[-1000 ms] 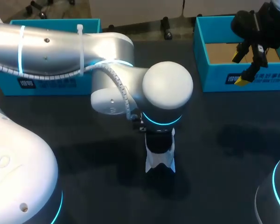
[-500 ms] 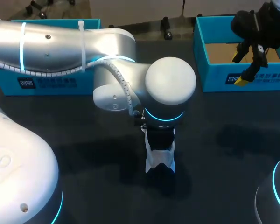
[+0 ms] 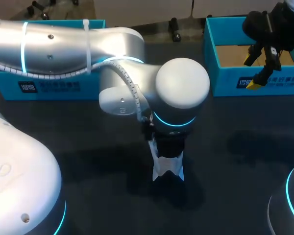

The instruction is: Take the shoe out of the shoebox, open the shoe tongue, remove and reinsert the insole, then place the shoe into the shoebox

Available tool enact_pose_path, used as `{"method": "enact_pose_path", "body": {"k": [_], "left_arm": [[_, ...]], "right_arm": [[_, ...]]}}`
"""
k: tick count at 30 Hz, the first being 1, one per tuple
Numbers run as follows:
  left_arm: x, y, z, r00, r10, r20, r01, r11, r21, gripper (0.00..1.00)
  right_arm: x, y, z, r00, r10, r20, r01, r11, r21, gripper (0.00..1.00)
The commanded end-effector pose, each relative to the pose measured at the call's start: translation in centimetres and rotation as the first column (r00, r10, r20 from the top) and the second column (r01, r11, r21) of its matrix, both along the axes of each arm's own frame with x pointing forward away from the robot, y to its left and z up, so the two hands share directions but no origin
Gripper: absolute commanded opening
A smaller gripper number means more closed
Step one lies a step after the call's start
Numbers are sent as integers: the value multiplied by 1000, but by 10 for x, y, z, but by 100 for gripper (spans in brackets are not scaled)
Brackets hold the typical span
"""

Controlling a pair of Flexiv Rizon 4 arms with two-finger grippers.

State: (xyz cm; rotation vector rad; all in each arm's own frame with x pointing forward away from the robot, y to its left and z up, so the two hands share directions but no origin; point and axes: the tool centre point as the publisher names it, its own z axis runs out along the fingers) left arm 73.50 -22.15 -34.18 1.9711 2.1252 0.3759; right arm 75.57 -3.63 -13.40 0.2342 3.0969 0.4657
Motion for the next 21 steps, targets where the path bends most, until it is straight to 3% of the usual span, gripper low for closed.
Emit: {"method": "enact_pose_path", "body": {"k": [1,12,21], "left_arm": [[-2,2,6,1000,-2,-3,2,1000,2,100],[6,1,8,1000,10,3,-10,1000,7,100],[25,-2,14,999,35,8,-35,999,-2,100]], "right_arm": [[2,1,0,1000,1,-3,-1,1000,-2,100],[2,1,0,1000,1,-3,-1,1000,-2,100],[2,1,0,1000,1,-3,-1,1000,-2,100]]}}
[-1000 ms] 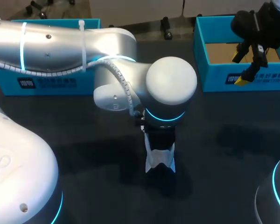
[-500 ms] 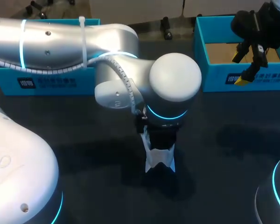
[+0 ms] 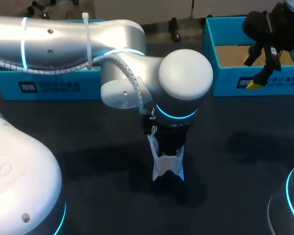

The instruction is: Take the shoe out of the shoebox, open the shoe tongue, remove and reinsert the insole, then place the shoe into the shoebox

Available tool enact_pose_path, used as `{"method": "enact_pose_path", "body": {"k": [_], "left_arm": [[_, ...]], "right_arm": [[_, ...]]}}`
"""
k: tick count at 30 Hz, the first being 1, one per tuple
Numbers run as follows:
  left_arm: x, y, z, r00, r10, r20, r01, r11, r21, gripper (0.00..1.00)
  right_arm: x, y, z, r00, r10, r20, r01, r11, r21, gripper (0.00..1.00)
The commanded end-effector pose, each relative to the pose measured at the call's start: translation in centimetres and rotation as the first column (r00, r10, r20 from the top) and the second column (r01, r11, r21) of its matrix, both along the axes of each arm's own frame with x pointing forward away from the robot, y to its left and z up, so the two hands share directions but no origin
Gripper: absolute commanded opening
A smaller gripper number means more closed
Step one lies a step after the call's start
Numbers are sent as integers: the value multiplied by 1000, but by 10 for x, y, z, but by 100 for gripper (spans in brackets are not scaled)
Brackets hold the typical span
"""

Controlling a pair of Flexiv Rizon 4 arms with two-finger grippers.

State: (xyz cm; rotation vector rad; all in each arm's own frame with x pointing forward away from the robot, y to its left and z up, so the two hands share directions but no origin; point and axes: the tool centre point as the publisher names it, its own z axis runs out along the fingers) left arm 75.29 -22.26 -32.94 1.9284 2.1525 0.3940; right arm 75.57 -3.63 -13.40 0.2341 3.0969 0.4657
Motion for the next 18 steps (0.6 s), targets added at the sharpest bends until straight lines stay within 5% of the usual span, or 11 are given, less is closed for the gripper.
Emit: {"method": "enact_pose_path", "body": {"k": [1,17,18], "left_arm": [[8,-1,3,1000,5,-6,-5,1000,-6,100],[28,-1,29,999,-2,33,3,1000,-18,100],[29,0,31,999,-10,33,11,1000,-25,91]], "right_arm": [[2,1,0,1000,1,-3,-1,1000,-3,100],[2,1,0,1000,1,-3,-1,1000,-3,100],[2,1,0,1000,1,-3,-1,1000,-3,100]]}}
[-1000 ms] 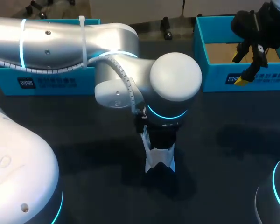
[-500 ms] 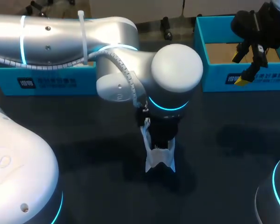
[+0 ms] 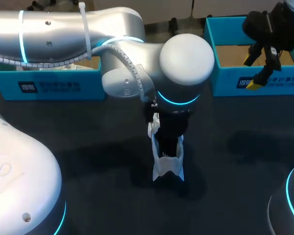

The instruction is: Take the shoe out of the shoebox, open the shoe tongue, remove and reinsert the insole, then place the shoe into the shoebox

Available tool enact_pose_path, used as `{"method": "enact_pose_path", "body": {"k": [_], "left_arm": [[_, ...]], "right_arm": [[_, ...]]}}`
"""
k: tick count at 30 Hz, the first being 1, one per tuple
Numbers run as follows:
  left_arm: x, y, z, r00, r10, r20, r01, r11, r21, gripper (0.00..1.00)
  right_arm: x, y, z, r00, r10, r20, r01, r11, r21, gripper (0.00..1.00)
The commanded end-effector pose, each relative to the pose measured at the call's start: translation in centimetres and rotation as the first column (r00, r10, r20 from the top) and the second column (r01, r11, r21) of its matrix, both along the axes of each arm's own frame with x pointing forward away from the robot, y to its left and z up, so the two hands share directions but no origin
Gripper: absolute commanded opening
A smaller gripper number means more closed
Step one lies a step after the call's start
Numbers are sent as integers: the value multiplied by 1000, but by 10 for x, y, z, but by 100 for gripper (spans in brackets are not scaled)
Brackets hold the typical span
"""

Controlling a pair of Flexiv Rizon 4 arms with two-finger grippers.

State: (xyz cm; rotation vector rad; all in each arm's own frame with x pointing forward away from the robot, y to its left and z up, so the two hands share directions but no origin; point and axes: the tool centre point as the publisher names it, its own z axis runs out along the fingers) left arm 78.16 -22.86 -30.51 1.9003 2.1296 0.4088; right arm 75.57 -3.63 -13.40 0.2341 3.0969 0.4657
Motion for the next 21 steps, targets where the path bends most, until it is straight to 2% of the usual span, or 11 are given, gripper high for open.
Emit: {"method": "enact_pose_path", "body": {"k": [1,3,5,8,13,21], "left_arm": [[1,6,8,1000,-9,1,9,1000,-14,73],[2,7,8,1000,-6,4,6,1000,-14,71],[3,7,8,1000,-4,7,5,1000,-18,55],[2,7,8,1000,-4,6,4,1000,-21,47],[-2,8,2,1000,-15,-7,15,1000,-18,51],[-14,6,-7,998,-55,-30,55,998,-19,49]], "right_arm": [[2,1,0,1000,1,-3,-1,1000,-2,100],[2,1,0,1000,1,-3,-1,1000,-2,100],[2,1,0,1000,1,-3,-1,1000,-2,100],[2,1,0,1000,1,-3,-1,1000,-2,100],[2,1,0,1000,1,-3,-1,1000,-2,100],[2,1,0,1000,1,-3,-1,1000,-2,100]]}}
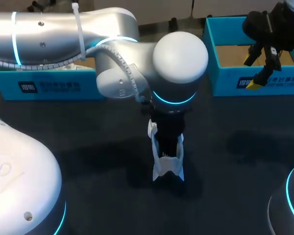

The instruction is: Take the shoe out of the shoebox, open the shoe tongue, remove and reinsert the insole, then place the shoe into the shoebox

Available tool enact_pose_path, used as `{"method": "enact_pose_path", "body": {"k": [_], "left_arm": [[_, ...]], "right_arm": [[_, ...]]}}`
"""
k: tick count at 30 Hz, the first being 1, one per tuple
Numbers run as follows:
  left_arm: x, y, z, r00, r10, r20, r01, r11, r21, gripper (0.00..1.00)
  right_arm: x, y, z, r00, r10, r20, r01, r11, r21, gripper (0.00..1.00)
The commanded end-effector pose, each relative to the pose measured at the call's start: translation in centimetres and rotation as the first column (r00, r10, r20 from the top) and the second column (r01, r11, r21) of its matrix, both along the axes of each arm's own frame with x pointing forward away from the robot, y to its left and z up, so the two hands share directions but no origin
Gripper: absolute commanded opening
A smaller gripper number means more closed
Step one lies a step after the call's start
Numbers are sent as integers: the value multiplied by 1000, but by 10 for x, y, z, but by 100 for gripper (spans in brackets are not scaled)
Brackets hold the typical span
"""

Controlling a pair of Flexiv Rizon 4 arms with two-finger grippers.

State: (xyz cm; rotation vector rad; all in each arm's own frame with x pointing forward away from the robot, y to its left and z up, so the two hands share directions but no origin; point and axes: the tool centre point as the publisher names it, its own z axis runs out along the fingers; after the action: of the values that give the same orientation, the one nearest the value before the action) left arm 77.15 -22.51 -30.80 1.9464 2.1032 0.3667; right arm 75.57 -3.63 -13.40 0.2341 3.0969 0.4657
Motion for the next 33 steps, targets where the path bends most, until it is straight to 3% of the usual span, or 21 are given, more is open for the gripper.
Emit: {"method": "enact_pose_path", "body": {"k": [1,21,28,33], "left_arm": [[-6,3,-5,1000,-22,-8,22,1000,-9,49],[-34,3,-33,995,-74,-61,74,997,13,48],[-21,5,-15,999,-42,-27,42,999,-20,48],[-8,4,-15,1000,-29,-12,29,1000,-12,46]], "right_arm": [[2,1,0,1000,1,-3,-1,1000,-3,100],[2,1,0,1000,1,-3,-1,1000,-3,100],[2,1,0,1000,1,-3,-1,1000,-3,100],[2,1,0,1000,1,-3,-1,1000,-3,100]]}}
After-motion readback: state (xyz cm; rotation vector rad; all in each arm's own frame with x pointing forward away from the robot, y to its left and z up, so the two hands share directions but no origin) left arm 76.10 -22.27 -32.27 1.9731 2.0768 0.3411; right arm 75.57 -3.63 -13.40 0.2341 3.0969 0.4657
